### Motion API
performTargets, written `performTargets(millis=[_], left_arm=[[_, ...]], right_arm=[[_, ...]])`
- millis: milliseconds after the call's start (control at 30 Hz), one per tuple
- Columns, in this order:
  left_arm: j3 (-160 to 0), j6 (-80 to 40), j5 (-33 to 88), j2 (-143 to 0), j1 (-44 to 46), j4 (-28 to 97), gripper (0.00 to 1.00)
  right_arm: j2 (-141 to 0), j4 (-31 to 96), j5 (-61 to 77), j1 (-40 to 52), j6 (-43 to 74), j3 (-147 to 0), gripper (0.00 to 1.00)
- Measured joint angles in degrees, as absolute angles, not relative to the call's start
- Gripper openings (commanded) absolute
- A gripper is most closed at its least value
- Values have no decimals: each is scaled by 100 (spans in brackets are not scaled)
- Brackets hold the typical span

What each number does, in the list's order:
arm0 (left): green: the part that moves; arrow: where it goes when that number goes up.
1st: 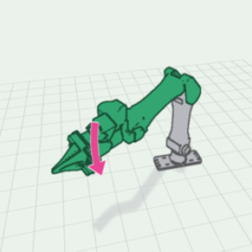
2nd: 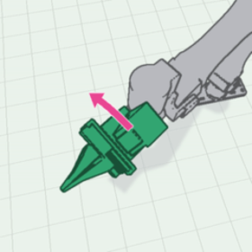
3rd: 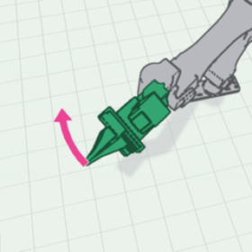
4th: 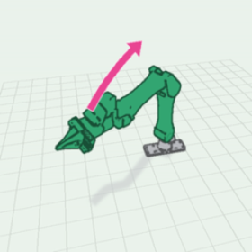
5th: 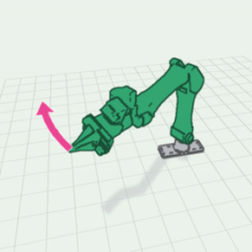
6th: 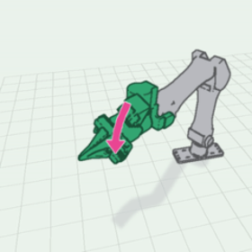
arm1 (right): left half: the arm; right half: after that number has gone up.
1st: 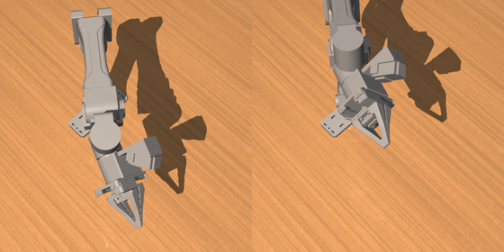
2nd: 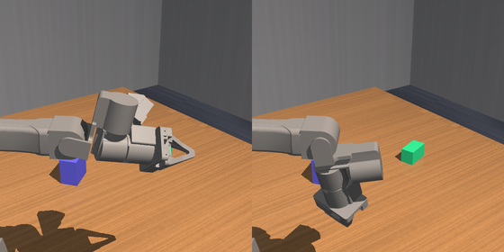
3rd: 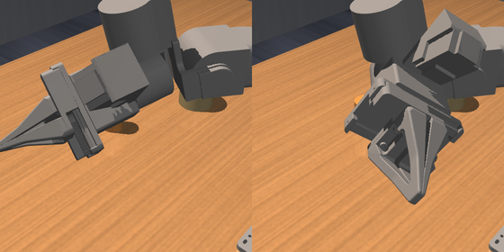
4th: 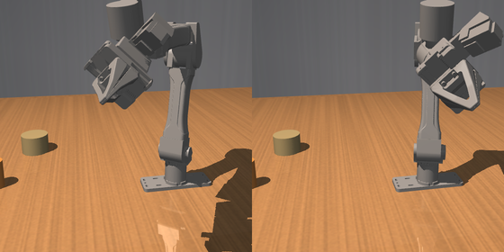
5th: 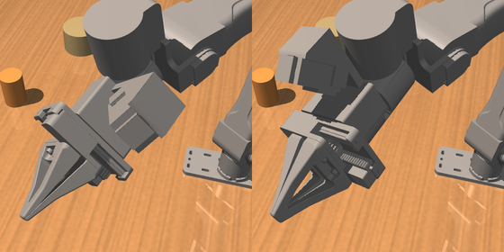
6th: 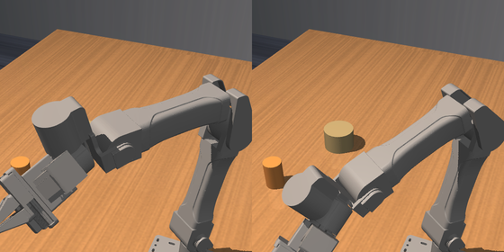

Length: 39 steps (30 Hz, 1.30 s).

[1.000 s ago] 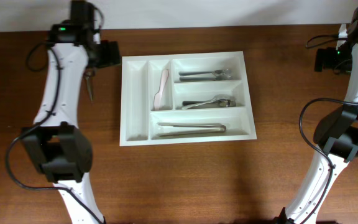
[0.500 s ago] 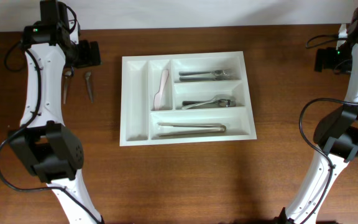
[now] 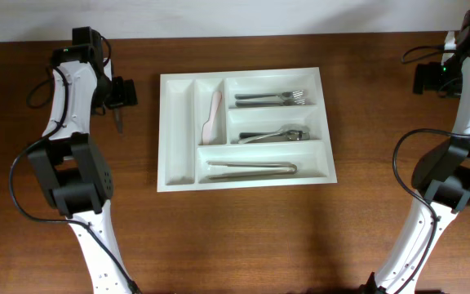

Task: Pack container
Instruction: 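Raise the left gripper and move it back left over the spoons, then lower the left gripper and close it on a silver spoon's handle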

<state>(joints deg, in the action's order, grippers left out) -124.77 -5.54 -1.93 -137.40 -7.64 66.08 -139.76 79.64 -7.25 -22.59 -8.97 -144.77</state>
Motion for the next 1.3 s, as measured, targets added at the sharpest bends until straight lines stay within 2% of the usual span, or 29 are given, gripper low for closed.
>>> performTargets(millis=[567,1300], left_arm=[[-12477,-1299,-49,-14221,-792,6097,99],[-12479,-1354,69,-14317,-965,6018,99]], right_arm=[[-13976,7964,-725,-2259,-895,-14477,99],[-13979,7964,-725,-2259,-899,-14477,99]])
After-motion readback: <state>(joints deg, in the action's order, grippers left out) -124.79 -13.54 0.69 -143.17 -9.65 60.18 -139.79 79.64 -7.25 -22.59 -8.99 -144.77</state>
